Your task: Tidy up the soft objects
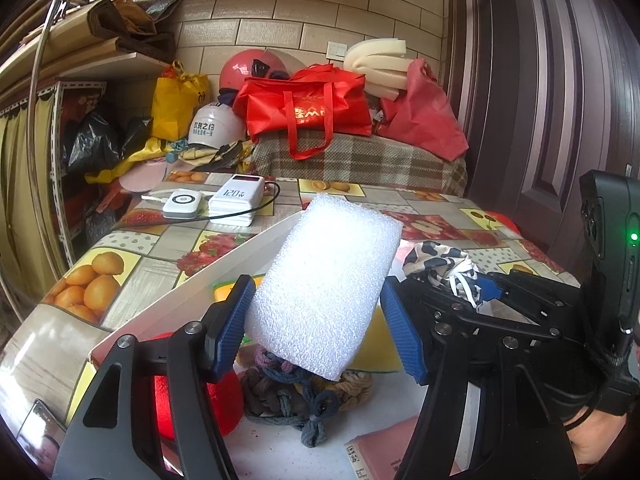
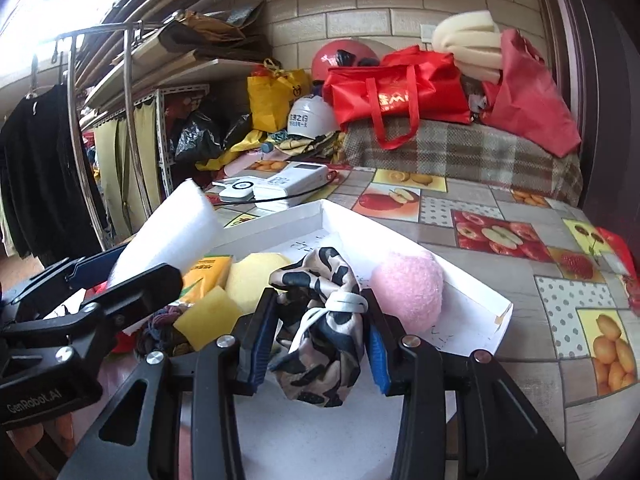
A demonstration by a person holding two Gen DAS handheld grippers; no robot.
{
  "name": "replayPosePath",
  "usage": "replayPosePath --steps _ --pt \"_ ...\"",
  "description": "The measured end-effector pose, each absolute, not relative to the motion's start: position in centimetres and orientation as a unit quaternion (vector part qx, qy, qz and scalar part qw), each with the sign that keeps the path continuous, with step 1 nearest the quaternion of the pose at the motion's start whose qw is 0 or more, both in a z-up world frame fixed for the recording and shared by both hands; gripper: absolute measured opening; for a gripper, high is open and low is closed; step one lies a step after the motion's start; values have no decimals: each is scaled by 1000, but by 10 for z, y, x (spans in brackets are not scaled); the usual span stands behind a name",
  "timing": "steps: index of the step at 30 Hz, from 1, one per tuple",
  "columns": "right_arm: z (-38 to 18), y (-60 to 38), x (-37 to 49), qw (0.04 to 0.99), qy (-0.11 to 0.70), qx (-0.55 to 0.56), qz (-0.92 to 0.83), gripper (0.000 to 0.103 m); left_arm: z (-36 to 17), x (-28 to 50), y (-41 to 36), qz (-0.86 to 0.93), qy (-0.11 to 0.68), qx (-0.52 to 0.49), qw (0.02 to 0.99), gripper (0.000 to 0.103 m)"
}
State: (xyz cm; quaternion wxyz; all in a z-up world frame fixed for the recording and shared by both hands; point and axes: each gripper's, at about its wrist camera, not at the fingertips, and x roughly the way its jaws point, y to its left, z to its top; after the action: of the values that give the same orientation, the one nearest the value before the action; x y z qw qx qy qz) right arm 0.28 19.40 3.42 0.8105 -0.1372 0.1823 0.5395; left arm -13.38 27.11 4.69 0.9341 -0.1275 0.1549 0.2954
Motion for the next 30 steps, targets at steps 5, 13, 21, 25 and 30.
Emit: replayPosePath --steps 5,13,21,25,30 --pt "35 191 9 819 185 -123 529 70 49 -142 268 319 134 -121 930 70" --pt "37 179 23 830 194 -78 517 103 51 -148 262 342 116 -102 927 103" --pt "38 178 22 833 185 -76 516 103 53 -152 261 342 111 -97 928 103" --pt "40 173 19 839 171 -71 512 103 53 -151 257 337 111 -96 930 103" --pt "40 167 16 841 170 -72 508 103 53 -149 249 331 116 -91 932 103"
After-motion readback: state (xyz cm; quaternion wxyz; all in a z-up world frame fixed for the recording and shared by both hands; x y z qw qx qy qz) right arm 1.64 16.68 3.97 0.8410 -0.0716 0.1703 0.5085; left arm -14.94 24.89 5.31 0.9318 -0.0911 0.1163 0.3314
